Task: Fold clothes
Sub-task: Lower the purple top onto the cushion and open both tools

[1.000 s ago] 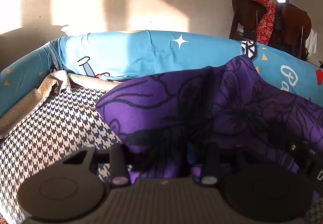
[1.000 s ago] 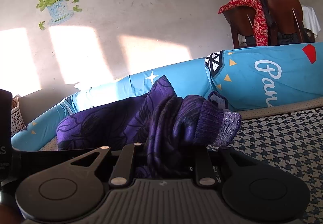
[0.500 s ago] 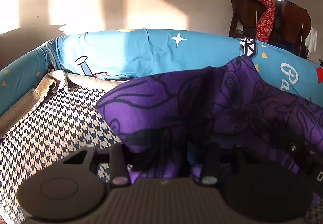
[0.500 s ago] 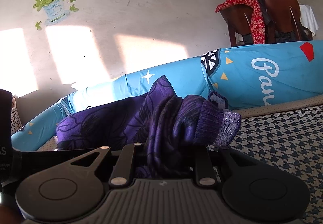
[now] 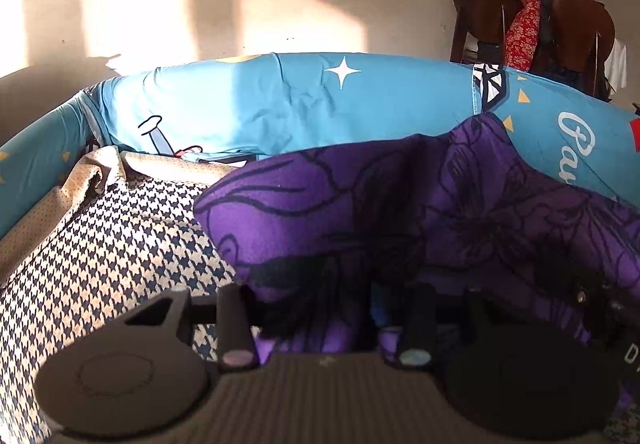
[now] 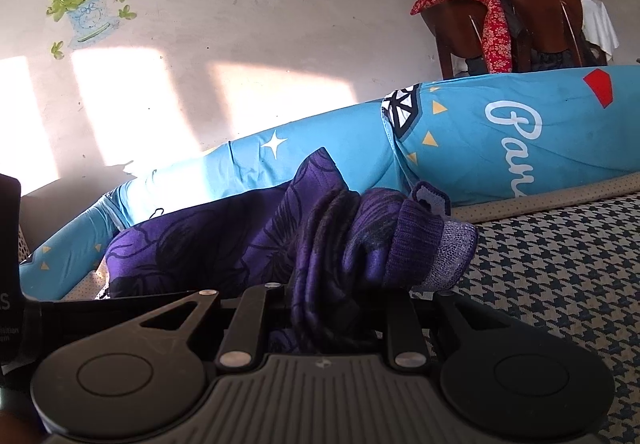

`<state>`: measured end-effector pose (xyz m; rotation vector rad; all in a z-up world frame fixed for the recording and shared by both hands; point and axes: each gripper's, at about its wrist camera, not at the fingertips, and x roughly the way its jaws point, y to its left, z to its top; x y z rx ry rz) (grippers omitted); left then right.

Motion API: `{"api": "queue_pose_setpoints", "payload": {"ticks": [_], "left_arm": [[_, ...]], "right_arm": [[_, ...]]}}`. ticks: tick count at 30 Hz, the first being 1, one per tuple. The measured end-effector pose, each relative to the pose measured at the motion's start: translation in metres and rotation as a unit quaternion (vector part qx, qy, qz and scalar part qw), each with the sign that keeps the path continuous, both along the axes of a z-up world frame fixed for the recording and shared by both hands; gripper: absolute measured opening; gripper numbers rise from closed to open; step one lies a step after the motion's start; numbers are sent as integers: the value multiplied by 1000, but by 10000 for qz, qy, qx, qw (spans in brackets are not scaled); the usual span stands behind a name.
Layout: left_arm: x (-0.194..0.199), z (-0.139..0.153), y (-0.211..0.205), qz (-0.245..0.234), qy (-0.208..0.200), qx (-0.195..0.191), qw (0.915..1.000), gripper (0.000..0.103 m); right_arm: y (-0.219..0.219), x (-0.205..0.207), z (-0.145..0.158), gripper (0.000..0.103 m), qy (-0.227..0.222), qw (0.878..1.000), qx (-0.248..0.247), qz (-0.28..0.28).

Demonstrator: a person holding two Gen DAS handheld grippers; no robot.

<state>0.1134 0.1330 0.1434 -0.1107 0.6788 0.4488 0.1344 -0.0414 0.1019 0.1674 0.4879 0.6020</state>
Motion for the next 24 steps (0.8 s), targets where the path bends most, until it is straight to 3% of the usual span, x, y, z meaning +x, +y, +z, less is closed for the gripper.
{"api": "queue_pose_setpoints", "payload": {"ticks": [24], "left_arm": [[28, -17, 0, 85, 267, -177, 9994, 41]], "right_arm": [[2, 29, -15, 21, 275, 9993, -57, -256]]}}
